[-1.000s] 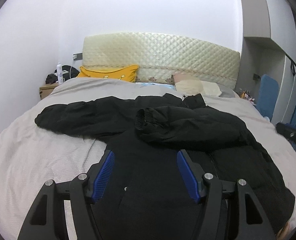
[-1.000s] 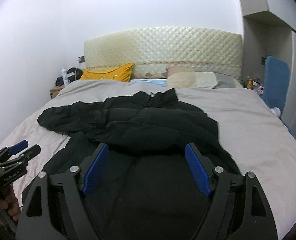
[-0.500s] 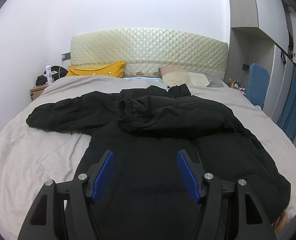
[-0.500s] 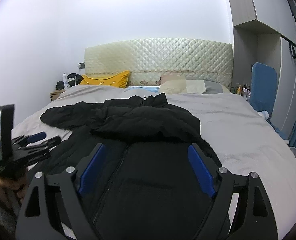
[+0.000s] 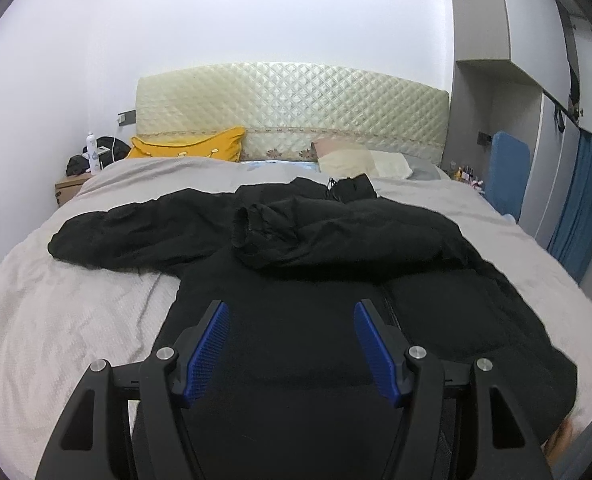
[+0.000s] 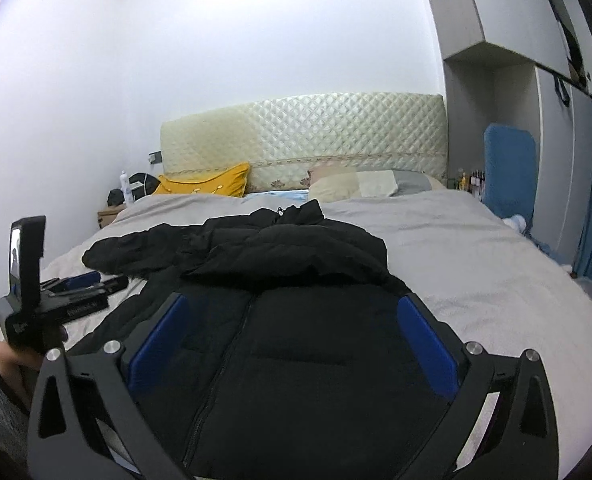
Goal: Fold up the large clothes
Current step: 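Grasp the other sleeve cuff with the left gripper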
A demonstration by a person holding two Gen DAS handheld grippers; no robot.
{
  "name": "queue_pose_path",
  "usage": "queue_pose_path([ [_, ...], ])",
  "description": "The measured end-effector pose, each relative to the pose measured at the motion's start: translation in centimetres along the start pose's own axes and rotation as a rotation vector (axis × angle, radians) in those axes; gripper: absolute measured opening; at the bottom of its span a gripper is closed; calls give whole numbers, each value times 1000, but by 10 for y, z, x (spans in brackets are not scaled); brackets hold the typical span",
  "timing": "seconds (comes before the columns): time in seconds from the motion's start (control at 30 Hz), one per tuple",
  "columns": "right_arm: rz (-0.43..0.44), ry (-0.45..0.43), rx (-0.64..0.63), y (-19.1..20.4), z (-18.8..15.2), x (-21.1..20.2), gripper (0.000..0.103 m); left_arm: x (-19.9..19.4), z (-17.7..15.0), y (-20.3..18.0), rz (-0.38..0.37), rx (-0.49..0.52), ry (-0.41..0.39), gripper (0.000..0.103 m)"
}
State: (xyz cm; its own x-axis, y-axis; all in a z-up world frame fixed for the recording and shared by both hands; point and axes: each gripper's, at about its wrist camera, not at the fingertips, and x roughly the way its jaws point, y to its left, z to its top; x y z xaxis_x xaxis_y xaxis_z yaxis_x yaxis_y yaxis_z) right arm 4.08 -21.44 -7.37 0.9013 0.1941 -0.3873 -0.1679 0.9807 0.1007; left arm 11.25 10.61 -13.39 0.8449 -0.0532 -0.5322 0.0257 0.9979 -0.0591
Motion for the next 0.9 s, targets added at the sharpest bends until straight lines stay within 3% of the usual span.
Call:
queue_pose_path([
  [0.13, -13, 15, -10, 1, -3, 7, 103, -3, 29, 27, 23, -24, -33, 65],
  [0.27, -16, 28, -18, 1, -5, 11, 103, 3, 59, 71, 33, -70, -2, 65],
  [0.5, -40, 34, -4, -2, -6, 17, 103, 35, 101, 165, 192, -46, 82, 65],
  [0.6, -52, 47, 2, -3, -7, 21, 103, 64, 104, 224, 224, -130, 159, 65],
  [0.73, -79, 73, 14, -2, -8, 31, 103, 99, 98, 304, 253, -264, 201, 65],
  [0.9, -106, 116, 11, 3, -8, 49, 103, 144, 68, 391, 211, -509, 240, 65],
])
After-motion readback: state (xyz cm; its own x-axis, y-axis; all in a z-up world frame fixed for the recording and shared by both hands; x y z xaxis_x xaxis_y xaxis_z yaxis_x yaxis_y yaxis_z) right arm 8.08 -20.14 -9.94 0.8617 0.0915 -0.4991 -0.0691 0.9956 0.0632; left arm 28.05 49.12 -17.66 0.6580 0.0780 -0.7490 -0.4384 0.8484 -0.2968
